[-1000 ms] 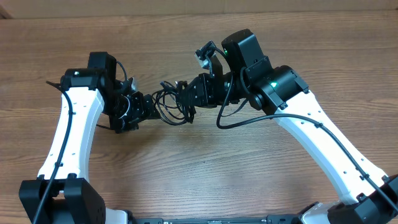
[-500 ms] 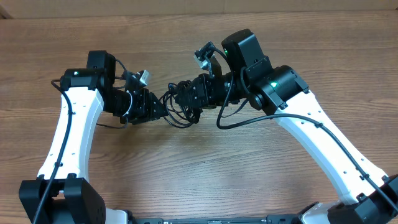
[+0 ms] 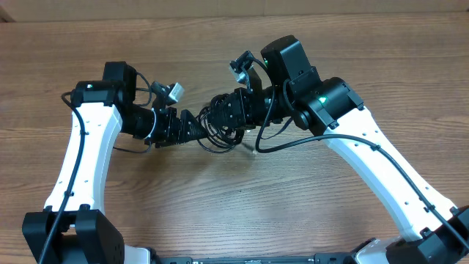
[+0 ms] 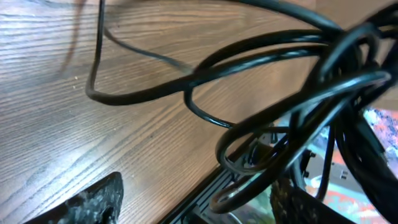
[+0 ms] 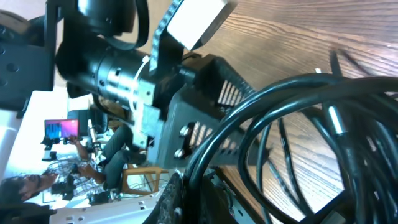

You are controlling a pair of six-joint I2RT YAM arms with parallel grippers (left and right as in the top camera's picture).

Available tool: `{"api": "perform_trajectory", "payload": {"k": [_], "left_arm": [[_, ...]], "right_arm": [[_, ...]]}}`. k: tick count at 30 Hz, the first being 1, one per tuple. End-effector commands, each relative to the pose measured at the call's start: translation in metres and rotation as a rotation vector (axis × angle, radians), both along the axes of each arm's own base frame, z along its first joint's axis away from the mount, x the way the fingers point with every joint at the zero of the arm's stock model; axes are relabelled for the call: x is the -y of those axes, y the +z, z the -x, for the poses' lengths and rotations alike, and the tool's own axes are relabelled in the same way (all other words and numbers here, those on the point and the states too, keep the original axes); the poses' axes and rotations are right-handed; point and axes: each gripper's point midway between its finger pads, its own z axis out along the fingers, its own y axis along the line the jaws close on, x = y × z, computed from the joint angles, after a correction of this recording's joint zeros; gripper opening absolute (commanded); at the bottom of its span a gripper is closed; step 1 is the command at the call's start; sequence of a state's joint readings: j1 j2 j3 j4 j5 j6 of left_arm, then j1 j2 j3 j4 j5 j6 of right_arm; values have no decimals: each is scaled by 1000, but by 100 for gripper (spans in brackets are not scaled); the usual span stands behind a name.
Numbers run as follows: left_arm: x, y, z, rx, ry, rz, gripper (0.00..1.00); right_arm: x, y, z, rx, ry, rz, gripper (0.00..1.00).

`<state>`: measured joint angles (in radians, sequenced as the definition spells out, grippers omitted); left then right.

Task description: Untangle cables

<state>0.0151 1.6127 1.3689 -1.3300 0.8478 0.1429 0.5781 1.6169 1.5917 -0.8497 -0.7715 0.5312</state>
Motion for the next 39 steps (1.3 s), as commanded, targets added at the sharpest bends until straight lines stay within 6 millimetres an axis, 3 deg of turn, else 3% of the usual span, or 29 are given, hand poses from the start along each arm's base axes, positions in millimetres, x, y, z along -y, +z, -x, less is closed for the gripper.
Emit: {"api": "perform_trajectory", "payload": {"k": [1, 6, 10, 12, 15, 19, 20, 22, 26, 32, 33, 39], "left_arm": [[4, 8, 2, 41, -48, 45, 77], [8, 13, 5, 47, -63, 78, 80], [7, 12, -1, 46, -37, 76, 75], [6, 13, -7, -20, 44, 79, 83], [7, 12, -12, -23, 69, 77, 85], [-9, -8, -15, -46, 111, -77, 84], [-13, -12, -16, -54, 127, -111, 81], [-16, -15, -16, -61, 135, -135, 62], [-16, -15, -15, -68, 135, -135, 36], [-16, -15, -15, -68, 135, -136, 13], [-17, -15, -15, -66, 135, -136, 4], [-17, -15, -17, -57, 136, -135, 4]], "right_arm": [[-3, 13, 0, 20, -16, -14, 4], [1, 9, -12, 24, -88, 18, 4], [0, 10, -11, -29, -114, 11, 4], [-1, 12, -8, -41, -99, -2, 4], [-3, 13, -5, -50, -83, -13, 4], [-7, 21, 3, -67, -35, -55, 4], [-8, 22, 5, -69, -25, -64, 4], [-8, 23, 5, -70, -21, -68, 4], [-7, 22, 3, -62, -32, -60, 4], [-3, 13, -5, -43, -84, -12, 4], [2, 7, -11, -34, -122, 25, 4], [23, -19, -27, -15, -253, 179, 4]]}}
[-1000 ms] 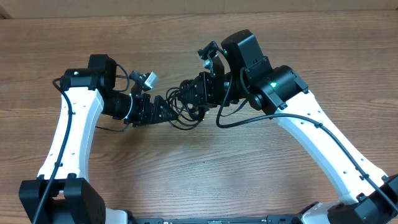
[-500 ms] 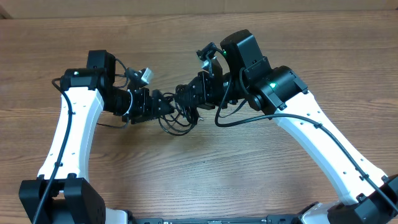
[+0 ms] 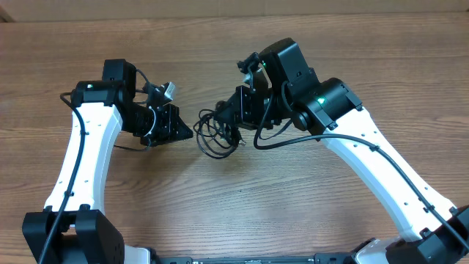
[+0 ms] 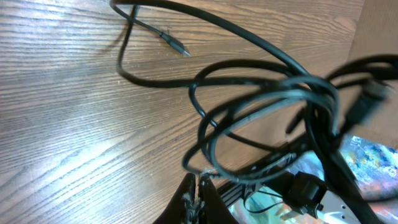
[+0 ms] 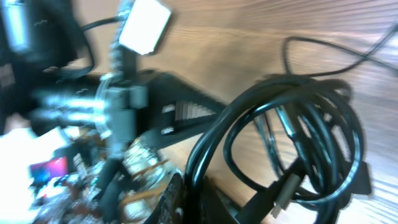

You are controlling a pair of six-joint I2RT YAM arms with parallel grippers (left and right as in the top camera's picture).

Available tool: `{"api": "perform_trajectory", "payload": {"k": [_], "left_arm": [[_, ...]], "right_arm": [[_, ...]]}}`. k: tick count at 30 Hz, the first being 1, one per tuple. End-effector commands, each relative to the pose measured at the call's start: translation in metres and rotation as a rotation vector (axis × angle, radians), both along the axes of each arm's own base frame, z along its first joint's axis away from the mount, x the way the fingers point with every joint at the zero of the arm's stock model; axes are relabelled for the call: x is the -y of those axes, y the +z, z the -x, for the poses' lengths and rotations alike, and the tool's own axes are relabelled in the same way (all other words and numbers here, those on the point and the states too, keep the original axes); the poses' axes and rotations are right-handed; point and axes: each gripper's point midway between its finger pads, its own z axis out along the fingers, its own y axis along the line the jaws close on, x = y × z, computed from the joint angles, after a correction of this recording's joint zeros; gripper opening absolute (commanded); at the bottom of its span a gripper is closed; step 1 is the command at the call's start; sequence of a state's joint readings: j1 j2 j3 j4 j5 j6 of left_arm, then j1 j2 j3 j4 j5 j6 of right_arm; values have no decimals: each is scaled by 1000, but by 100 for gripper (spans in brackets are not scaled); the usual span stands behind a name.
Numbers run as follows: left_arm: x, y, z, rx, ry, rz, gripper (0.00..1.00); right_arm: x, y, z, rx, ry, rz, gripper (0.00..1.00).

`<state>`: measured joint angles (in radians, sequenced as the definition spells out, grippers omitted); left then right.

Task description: Untangle cables

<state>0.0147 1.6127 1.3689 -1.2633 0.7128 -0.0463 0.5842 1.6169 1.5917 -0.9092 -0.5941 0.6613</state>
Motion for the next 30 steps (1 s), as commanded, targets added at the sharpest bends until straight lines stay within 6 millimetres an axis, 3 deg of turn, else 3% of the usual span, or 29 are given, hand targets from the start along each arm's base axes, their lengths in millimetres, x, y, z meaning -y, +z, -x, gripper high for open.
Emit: {"api": "perform_trajectory", "payload": {"k": [1, 4, 5, 6, 7, 11, 14, 23, 24, 27, 30], "left_arm": [[0, 1, -4, 10, -3, -7, 4], [0, 1, -4, 8, 0, -6, 5], [0, 1, -3, 5, 0, -6, 46], [0, 1, -3, 5, -1, -7, 75], [0, 1, -3, 9, -5, -8, 84], [0, 1, -3, 36, -37, -10, 93], [0, 1, -2, 34, -38, -10, 88], [0, 1, -2, 34, -38, -10, 18], [0, 1, -2, 35, -38, -10, 4], [0, 1, -2, 33, -37, -9, 4], [0, 1, -2, 23, -26, -8, 4]], "right_arm": [[7, 3, -11, 58, -56, 51, 4], [3, 5, -5, 37, -27, 24, 4], [-1, 9, -2, 28, -3, -3, 4], [-3, 11, 0, 24, 9, -18, 4], [-7, 16, 4, 18, 33, -48, 4], [-19, 33, 15, 6, 121, -154, 4], [-24, 42, 21, 3, 165, -205, 4], [-25, 45, 22, 5, 177, -220, 4], [-25, 44, 22, 8, 174, -216, 4], [-20, 35, 12, 37, 125, -157, 4], [6, 2, -7, 54, -29, 46, 4]]}}
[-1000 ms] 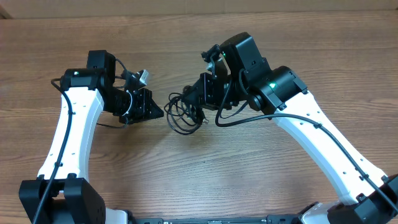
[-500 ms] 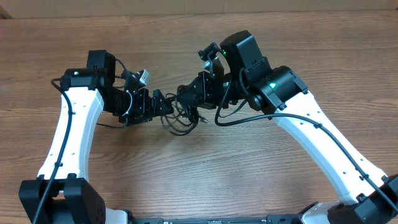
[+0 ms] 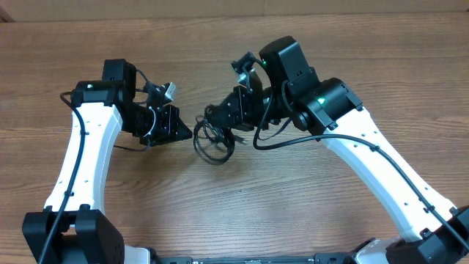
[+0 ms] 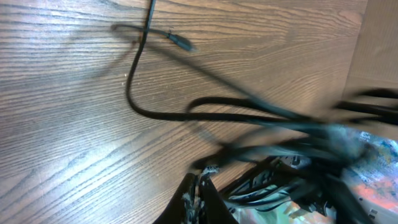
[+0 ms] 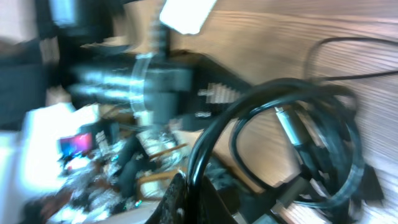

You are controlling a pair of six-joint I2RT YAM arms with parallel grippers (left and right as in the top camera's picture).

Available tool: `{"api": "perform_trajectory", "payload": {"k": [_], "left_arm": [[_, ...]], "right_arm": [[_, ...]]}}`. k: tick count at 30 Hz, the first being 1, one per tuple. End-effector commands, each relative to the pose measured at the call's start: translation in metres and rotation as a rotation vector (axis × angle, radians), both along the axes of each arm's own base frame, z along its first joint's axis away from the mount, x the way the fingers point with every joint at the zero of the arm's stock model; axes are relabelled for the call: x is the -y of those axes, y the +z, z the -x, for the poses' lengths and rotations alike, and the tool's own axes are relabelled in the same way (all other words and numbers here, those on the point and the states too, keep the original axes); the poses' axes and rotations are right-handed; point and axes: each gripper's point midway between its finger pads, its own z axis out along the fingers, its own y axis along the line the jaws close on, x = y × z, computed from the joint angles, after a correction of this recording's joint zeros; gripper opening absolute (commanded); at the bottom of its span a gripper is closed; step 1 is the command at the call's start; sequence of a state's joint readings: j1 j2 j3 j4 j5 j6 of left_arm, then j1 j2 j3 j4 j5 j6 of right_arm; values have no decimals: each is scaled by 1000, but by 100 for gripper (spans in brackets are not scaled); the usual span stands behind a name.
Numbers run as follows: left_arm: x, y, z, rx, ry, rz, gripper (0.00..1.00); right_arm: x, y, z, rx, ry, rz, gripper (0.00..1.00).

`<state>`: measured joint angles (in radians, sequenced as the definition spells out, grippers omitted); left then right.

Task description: Untangle cables

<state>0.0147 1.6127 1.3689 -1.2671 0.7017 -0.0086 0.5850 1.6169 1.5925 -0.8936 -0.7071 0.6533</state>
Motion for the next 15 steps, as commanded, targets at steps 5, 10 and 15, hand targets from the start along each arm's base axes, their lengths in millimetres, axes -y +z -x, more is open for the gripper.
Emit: {"api": "perform_trajectory", "payload": {"k": [5, 10, 15], "left_arm": [[1, 2, -3, 3, 2, 5, 10], [0, 1, -1, -8, 2, -7, 82], [1, 2, -1, -8, 2, 0, 90]], "right_arm": [[15, -11, -10, 37, -78, 116, 4], [9, -3, -10, 49, -57, 73, 4], [-15, 31, 2, 73, 79, -125, 4]]}}
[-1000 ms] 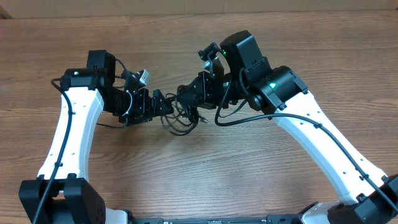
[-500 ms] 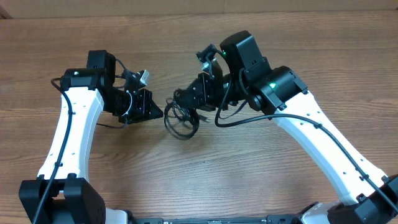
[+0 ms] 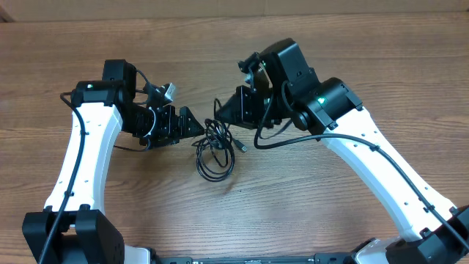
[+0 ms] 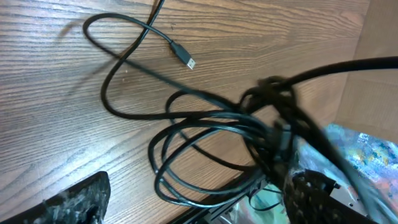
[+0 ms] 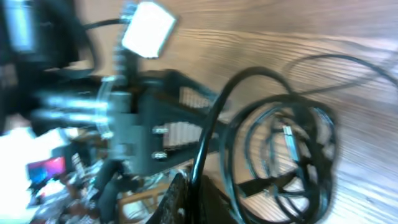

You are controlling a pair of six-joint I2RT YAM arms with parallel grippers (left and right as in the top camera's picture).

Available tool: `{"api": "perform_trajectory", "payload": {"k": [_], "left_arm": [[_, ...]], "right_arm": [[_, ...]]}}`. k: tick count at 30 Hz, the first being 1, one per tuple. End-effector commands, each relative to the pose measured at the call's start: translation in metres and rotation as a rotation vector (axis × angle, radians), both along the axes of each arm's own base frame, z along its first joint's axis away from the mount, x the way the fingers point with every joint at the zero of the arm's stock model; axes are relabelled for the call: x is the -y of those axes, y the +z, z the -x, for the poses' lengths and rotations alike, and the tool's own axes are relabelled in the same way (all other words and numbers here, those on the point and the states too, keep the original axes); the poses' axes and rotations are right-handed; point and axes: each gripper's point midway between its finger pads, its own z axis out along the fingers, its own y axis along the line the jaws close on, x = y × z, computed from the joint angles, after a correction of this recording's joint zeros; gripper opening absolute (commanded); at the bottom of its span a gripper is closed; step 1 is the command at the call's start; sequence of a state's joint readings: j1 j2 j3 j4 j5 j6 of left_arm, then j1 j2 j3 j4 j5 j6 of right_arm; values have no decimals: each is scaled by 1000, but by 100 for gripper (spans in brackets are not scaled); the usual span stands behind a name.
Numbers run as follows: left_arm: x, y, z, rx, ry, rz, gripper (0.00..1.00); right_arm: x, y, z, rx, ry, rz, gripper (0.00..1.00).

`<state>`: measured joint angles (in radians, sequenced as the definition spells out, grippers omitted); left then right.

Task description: Untangle cables

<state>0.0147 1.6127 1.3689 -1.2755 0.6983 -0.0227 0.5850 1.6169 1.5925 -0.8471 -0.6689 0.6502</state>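
A tangled bundle of black cables (image 3: pixel 215 155) lies on the wooden table, between and a little in front of both grippers. My right gripper (image 3: pixel 222 110) is shut on one thick black strand (image 5: pixel 208 143) that rises from the bundle (image 5: pixel 292 155); its tips (image 5: pixel 189 186) pinch it. My left gripper (image 3: pixel 194 126) is open just left of the bundle. In the left wrist view its fingers (image 4: pixel 78 202) stand wide apart, with loops of the bundle (image 4: pixel 211 124) ahead between them. A loose end with a USB plug (image 4: pixel 184 56) trails away over the table.
The wooden table (image 3: pixel 308 213) stretches all around the bundle. The white arms come in from the front left (image 3: pixel 80 161) and front right (image 3: pixel 388 176). A thin cable of the left arm itself hangs by its wrist (image 3: pixel 128 149).
My left gripper has opened from shut. The bundle, which hung bunched close under my right gripper, now lies spread lower on the table. My right gripper stays shut on its strand.
First both grippers were close together in the tangle, left open and right shut on a strand. Then they stood apart, the left shut and the bundle with the right. Half a second ago the same held. Now the left is open and the bundle lies spread out.
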Motion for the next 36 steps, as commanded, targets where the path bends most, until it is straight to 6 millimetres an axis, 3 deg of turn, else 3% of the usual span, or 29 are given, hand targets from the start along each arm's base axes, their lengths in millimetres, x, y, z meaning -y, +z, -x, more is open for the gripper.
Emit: {"api": "perform_trajectory", "payload": {"k": [1, 3, 4, 5, 6, 7, 9, 10, 12, 13, 14, 15, 16, 19, 20, 21, 31, 32, 33, 34, 35, 36], "left_arm": [[2, 3, -2, 10, -9, 11, 90], [8, 8, -3, 15, -12, 58, 91], [8, 8, -4, 19, -12, 57, 90], [7, 8, -5, 22, -11, 49, 89], [7, 7, -4, 22, -12, 48, 89], [6, 7, -4, 20, -11, 41, 88], [4, 4, -5, 21, -10, 22, 89], [4, 5, -5, 19, -9, 24, 89], [4, 5, -5, 8, 5, 27, 89], [4, 5, -5, 8, 7, 28, 89], [4, 5, -5, 7, 10, 27, 88], [4, 5, -5, 4, 14, 27, 88], [4, 5, -5, 1, 17, 28, 88], [4, 5, -6, 4, 19, 28, 87], [4, 5, -8, 6, 24, 29, 88], [4, 5, -8, 6, 25, 29, 88], [4, 4, -11, -46, 103, 30, 84], [2, 3, -11, -46, 105, 18, 83], [0, 1, -12, -45, 107, 1, 82], [-2, -1, -12, -47, 112, -15, 81], [-3, -2, -12, -67, 140, -25, 80], [-3, -4, -14, -72, 151, -34, 81]], "right_arm": [[-14, 29, 11, 35, 100, -117, 4], [1, 6, -11, 79, -23, 21, 4], [18, -13, -26, 78, -144, 141, 4], [35, -26, -33, 37, -256, 230, 4], [38, -30, -30, 0, -277, 240, 4], [30, -27, -20, -52, -241, 196, 4], [-5, 10, 20, -115, 52, -52, 4], [-14, 24, 33, -43, 186, -133, 4], [-15, 20, 26, 120, 236, -100, 4], [0, -8, -3, 202, 96, 96, 4], [20, -32, -20, 174, -65, 257, 4], [48, -56, -30, 68, -289, 408, 4], [54, -64, -27, -1, -349, 431, 4], [16, -47, -2, -55, -138, 237, 4], [-6, -27, 9, -11, 18, 102, 5], [-13, -17, 12, 18, 72, 49, 8], [-14, -18, 9, 41, 59, 62, 8], [-11, -21, 5, 51, 37, 85, 11], [-3, -28, -4, 72, -13, 139, 26], [6, -36, -13, 93, -64, 200, 44], [15, -42, -20, 113, -112, 259, 73], [23, -46, -25, 128, -146, 303, 85]]}}
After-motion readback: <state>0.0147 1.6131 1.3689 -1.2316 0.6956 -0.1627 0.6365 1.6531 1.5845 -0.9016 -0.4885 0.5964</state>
